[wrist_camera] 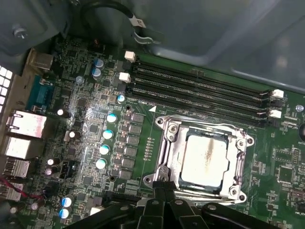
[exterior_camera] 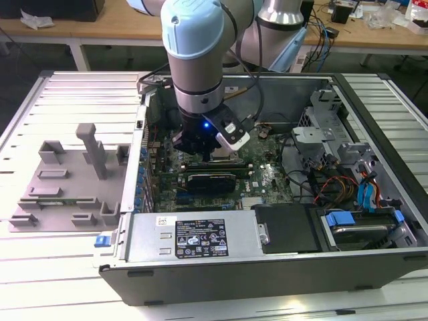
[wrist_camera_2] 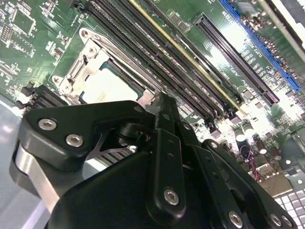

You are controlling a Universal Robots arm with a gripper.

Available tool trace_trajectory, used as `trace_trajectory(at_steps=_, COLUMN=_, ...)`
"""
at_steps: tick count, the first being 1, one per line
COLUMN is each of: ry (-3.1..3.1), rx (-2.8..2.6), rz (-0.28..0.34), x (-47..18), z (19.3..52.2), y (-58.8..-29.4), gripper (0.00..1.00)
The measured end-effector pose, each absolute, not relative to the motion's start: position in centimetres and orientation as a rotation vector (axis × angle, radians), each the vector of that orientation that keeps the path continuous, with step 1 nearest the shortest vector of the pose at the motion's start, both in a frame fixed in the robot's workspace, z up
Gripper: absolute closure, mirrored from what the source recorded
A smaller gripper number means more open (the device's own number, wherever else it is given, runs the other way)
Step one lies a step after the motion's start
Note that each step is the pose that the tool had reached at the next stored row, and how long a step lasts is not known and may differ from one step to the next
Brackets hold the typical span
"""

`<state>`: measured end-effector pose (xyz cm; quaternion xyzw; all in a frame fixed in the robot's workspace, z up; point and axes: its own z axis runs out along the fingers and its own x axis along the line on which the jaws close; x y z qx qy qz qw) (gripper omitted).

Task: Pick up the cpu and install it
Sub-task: 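Install the second cpu locking lever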

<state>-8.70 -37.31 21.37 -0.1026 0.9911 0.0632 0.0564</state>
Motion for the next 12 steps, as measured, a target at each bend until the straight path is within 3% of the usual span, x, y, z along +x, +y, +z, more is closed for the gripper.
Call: trace_trajectory(at_steps=12, ry=3.013, rx=-0.311, rz=0.193, x=-8.39, z=22.36, y=-37.84, gripper=0.89)
